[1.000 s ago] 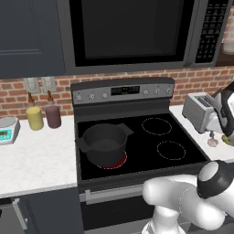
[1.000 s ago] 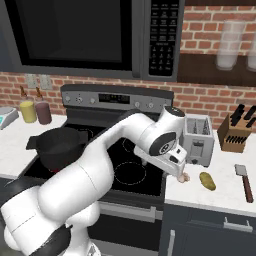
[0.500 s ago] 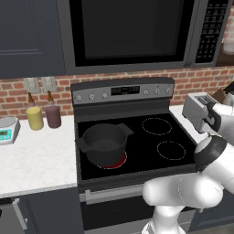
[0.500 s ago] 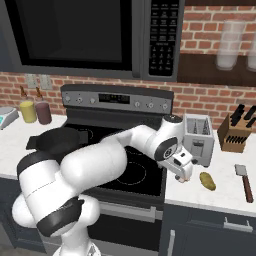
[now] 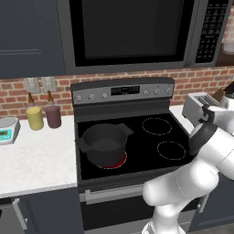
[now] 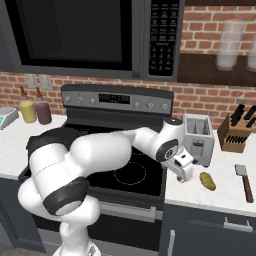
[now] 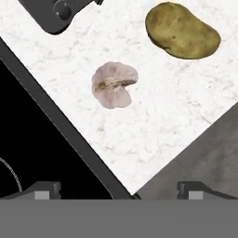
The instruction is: Put the potato and garlic in the pot. Retrieve the spatula and lightly stir the vegetables in the pot.
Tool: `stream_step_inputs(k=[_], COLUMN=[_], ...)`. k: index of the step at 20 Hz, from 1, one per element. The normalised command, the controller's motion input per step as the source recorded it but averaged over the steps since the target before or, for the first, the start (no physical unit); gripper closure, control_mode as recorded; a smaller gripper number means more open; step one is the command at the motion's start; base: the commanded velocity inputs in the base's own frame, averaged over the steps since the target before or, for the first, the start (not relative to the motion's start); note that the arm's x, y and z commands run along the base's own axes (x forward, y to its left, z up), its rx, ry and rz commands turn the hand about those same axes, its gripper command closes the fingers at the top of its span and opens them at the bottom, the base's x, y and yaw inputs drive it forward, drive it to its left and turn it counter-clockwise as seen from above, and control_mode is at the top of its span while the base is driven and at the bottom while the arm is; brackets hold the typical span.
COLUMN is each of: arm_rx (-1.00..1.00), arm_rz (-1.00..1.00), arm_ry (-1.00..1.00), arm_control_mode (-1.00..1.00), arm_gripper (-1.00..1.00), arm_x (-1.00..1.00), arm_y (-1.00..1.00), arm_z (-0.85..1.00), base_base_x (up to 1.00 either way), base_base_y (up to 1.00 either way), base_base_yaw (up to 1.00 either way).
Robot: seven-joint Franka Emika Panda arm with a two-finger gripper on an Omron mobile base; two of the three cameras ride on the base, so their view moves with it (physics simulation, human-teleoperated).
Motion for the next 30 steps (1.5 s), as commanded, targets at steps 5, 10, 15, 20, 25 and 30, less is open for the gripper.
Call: stream_step_inputs(k=[5, 10, 15, 20, 25, 30], arm_rx=[0.03, 0.02, 0.03, 0.04, 0.01, 0.00], arm_rz=[-0.03, -0.02, -0.03, -0.02, -0.03, -0.04], arm_ry=[0.02, 0.00, 0.00, 0.01, 0.01, 0.00], arm_control_mode=[-1.00, -1.00, -1.00, -1.00, -1.00, -1.00], arm_gripper=[-1.00, -1.00, -1.00, -1.00, -1.00, -1.00], arm_x=[0.18, 0.17, 0.30, 0.29, 0.18, 0.23], arm_y=[-0.34, -0.32, -0.09, 0.00, -0.02, -0.02], arm_z=[-0.18, -0.24, -0.20, -0.18, -0.26, -0.25], base_base_x=[0.00, 0.00, 0.00, 0.00, 0.00, 0.00], base_base_y=[0.00, 0.00, 0.00, 0.00, 0.00, 0.00], base_base_yaw=[0.00, 0.00, 0.00, 0.00, 0.00, 0.00])
